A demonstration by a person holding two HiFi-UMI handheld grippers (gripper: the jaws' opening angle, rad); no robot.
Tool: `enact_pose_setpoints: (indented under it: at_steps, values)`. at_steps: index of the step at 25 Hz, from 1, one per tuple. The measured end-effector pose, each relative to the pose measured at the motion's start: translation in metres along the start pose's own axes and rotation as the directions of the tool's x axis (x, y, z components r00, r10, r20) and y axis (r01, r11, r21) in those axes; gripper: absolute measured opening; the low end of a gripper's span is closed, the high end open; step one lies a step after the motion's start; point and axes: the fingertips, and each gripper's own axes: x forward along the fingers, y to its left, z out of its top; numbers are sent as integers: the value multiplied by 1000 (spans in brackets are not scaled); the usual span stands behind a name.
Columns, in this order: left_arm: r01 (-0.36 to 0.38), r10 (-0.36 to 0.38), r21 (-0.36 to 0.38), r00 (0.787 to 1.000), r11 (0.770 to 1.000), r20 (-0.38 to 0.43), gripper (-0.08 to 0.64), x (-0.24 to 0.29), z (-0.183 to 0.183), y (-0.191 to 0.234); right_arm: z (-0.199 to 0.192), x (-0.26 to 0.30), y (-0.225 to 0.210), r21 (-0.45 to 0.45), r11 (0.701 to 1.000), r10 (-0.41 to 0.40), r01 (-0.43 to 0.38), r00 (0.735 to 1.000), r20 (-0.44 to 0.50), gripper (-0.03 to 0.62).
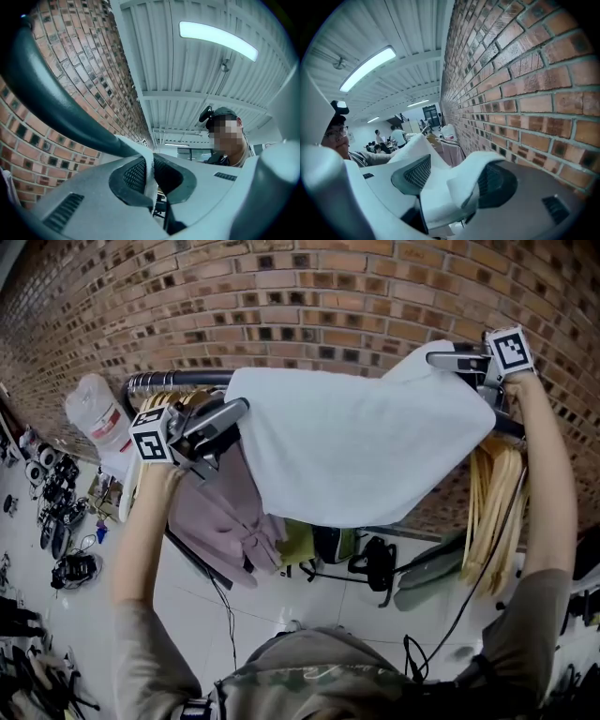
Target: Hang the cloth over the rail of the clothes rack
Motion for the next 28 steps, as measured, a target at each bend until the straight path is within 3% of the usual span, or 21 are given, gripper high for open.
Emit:
enact_pose_setpoints:
  at_steps: [7, 17, 20, 23, 28]
  values:
    - [10, -9, 14, 1000, 1000, -16, 18, -3, -1, -7, -6, -7, 6, -62, 998, -36, 33, 998, -50, 296]
    - [5, -5, -11, 1000, 1000, 15, 18, -9, 1, -3, 8, -35, 2, -136, 983, -121, 125, 992, 35, 296]
    - [7, -7, -16, 1000, 1000, 7, 18, -8, -1, -4, 21, -43, 3, -203, 959, -183, 195, 980, 79, 296]
    - [-1, 1, -15, 1000, 1000, 1, 18, -7, -2, -5, 37, -48, 12, -313, 915, -236, 257, 966, 102, 296]
    - [-16, 17, 13, 999, 1000, -31, 18, -7, -5, -4, 67, -57, 46, -411, 861, -240, 301, 951, 194, 296]
